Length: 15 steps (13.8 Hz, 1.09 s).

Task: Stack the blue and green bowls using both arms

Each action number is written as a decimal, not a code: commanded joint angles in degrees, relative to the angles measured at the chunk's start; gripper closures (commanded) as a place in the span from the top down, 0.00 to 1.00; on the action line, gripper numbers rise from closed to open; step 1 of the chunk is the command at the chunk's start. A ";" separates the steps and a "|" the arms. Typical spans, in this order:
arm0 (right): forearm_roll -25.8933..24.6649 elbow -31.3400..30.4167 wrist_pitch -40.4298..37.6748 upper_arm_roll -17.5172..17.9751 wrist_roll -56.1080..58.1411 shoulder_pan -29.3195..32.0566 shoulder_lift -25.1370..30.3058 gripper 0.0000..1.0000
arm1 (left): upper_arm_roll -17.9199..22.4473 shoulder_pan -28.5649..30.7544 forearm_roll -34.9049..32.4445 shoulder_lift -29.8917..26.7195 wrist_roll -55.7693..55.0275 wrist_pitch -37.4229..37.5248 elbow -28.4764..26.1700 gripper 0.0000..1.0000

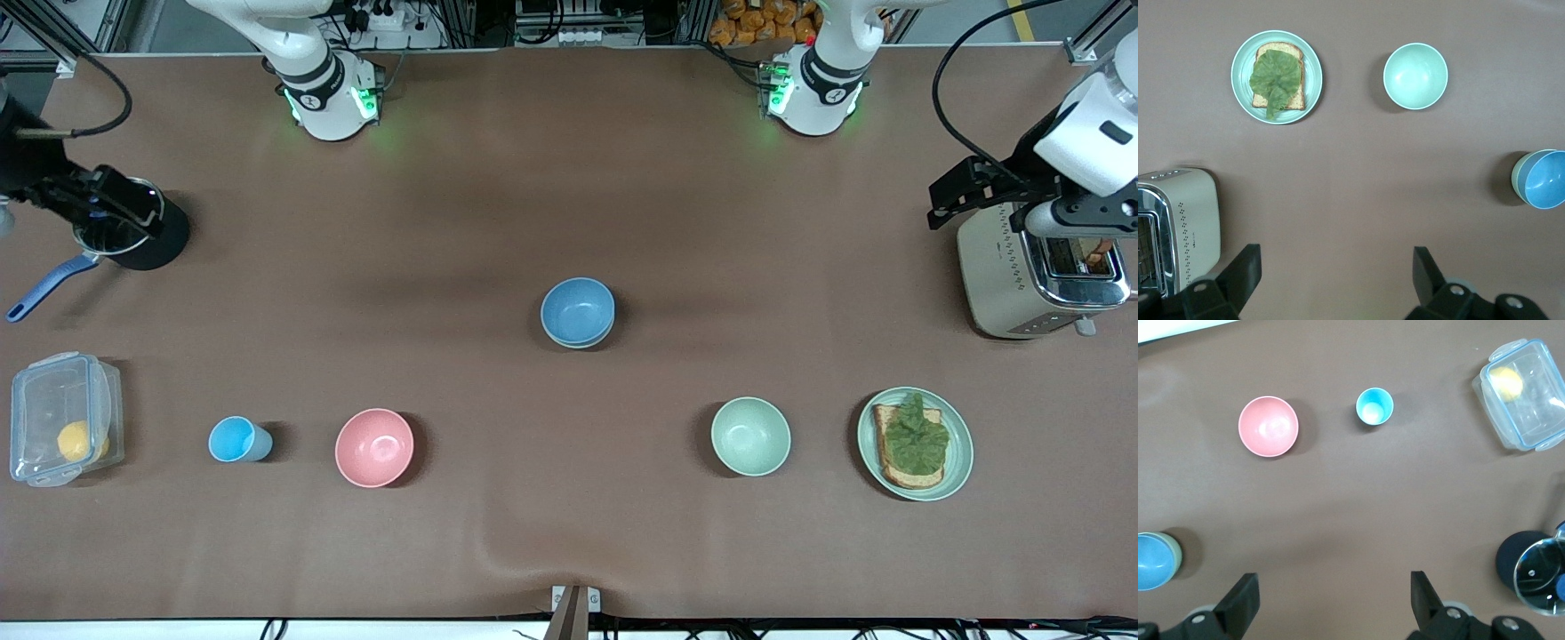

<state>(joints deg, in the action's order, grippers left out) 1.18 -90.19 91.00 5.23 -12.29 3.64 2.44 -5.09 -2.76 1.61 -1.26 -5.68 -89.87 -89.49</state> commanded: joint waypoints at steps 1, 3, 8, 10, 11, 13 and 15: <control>-1.09 -0.60 0.67 0.13 1.91 0.49 0.11 1.00 | -0.09 0.82 1.20 -2.78 2.08 -0.22 -0.51 1.00; -1.18 -0.69 0.50 0.22 2.00 0.41 0.20 1.00 | 0.26 0.91 1.55 -2.87 2.34 1.53 -0.68 1.00; -1.18 -1.13 0.06 0.22 2.18 0.32 0.20 1.00 | 0.43 2.84 2.87 -3.66 3.40 4.88 -0.33 1.00; -1.18 -1.13 -0.03 0.13 2.27 0.32 0.20 1.00 | 0.52 2.93 2.87 -3.75 3.40 4.88 -0.33 1.00; -1.18 -1.13 -0.03 0.22 2.44 0.32 0.20 1.00 | 0.61 2.93 2.70 -3.75 3.31 4.88 -0.33 1.00; -1.53 -1.13 -0.03 0.22 4.19 0.32 0.20 1.00 | 0.61 2.93 2.43 -3.84 2.87 4.88 -0.42 1.00; -1.53 -1.22 -0.03 0.22 4.38 0.32 0.20 1.00 | 0.70 2.93 2.26 -3.75 2.78 4.88 -0.42 1.00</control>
<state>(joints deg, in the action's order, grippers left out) 0.90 -90.93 91.15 5.01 -8.92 3.63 2.10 -4.55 -0.21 2.88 -4.00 -3.70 -85.58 -89.27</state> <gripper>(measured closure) 0.000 0.000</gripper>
